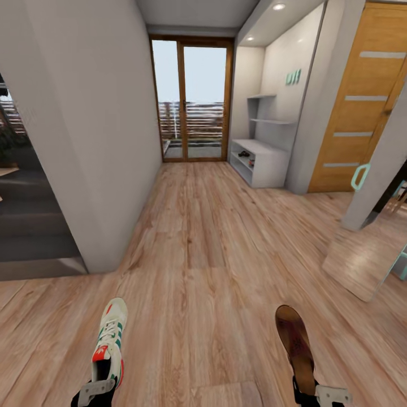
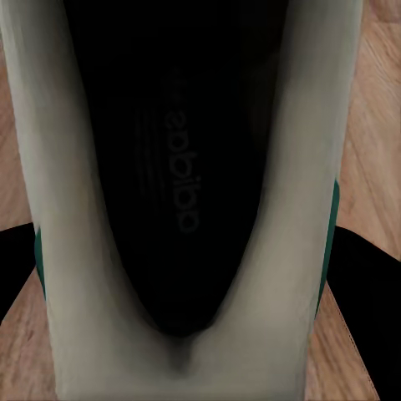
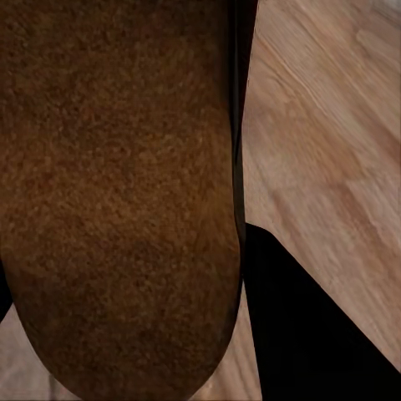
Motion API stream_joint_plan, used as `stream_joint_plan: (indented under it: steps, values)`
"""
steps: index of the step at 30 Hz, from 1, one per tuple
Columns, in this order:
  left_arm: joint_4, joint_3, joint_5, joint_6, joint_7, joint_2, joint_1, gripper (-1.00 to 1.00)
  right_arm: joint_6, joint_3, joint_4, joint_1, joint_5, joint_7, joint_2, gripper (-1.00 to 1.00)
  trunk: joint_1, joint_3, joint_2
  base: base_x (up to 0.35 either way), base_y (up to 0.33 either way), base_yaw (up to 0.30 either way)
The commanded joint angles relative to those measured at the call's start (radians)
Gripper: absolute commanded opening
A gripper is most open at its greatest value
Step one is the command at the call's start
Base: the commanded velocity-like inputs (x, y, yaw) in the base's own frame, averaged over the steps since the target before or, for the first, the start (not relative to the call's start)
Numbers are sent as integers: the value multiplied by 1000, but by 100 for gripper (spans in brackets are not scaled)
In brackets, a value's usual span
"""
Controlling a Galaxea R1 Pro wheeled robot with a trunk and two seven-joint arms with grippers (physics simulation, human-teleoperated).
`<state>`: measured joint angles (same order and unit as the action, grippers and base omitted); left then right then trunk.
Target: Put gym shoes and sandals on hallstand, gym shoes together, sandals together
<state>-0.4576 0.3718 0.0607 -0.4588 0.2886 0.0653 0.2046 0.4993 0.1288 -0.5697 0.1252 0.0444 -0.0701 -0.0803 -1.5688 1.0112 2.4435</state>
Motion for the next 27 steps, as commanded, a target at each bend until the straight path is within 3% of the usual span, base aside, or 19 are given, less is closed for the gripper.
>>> stream_joint_plan:
  steps: [1,14,27]
  values:
    - [0,9,6,-3,9,-1,1,-100,2,0,1,1,1,-4,1,-100,0,1,0,340,0,0]
    - [1,9,6,-3,9,-2,1,-100,3,-1,2,1,2,-5,3,-100,0,1,0,340,-23,14]
    - [1,9,5,-3,9,-2,1,-100,3,3,1,1,0,-10,4,-100,0,6,0,340,-71,186]
